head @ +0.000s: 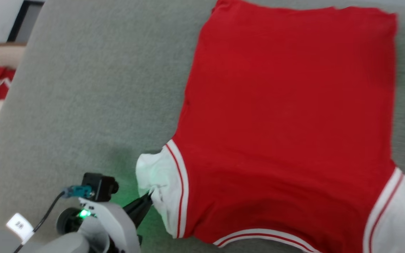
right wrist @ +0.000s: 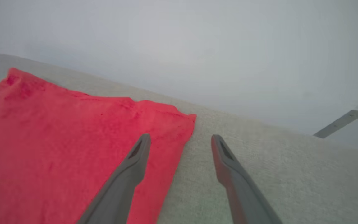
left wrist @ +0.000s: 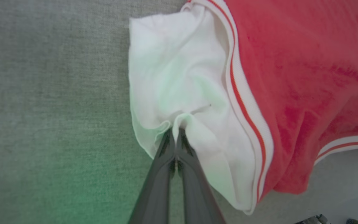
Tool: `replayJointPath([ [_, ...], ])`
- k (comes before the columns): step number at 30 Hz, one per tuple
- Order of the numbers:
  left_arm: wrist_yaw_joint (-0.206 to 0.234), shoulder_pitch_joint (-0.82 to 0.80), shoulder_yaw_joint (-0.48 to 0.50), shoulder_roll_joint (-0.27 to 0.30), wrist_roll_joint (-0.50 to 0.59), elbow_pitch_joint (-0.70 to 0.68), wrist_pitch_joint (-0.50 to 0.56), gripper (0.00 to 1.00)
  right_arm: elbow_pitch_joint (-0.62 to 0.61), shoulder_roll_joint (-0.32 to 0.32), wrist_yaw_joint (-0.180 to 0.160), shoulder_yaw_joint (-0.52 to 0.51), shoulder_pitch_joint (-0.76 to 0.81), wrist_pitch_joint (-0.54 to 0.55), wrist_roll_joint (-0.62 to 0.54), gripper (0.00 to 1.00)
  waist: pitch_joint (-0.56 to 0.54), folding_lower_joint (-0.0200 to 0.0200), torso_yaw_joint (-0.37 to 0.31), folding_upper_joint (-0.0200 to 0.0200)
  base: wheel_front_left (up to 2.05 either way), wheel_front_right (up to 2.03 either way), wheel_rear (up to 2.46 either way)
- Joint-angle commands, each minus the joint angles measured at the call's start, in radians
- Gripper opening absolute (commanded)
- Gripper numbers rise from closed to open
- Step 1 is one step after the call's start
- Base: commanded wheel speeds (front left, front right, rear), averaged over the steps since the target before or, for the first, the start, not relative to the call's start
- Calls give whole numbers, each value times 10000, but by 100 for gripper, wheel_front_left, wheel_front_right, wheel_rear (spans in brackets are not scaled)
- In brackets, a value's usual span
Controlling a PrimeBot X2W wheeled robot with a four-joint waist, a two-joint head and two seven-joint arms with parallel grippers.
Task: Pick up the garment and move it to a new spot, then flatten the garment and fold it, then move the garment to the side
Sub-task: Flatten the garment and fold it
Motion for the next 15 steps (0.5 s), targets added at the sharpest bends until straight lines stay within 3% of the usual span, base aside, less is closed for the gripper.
replayJointPath([
  [1, -54, -139, -1, -121, 72, 86, 4, 0, 315, 35, -15, -37, -341, 65, -151, 100, 641, -1, 637, 0, 0, 0, 0],
  [7, -455, -585, -167, -724, 304, 527, 52, 0, 3191, 211, -15, -360, -2510, 882, -1284, 100, 1248, -1, 1238, 0, 0, 0, 0],
  [15, -861, -828, -268, -1277, 378, 1285, 10, 0, 5777, 444, -13, -1196, -4046, 2183, -2821, 100, 1668, -1, 1664, 0, 0, 0, 0],
])
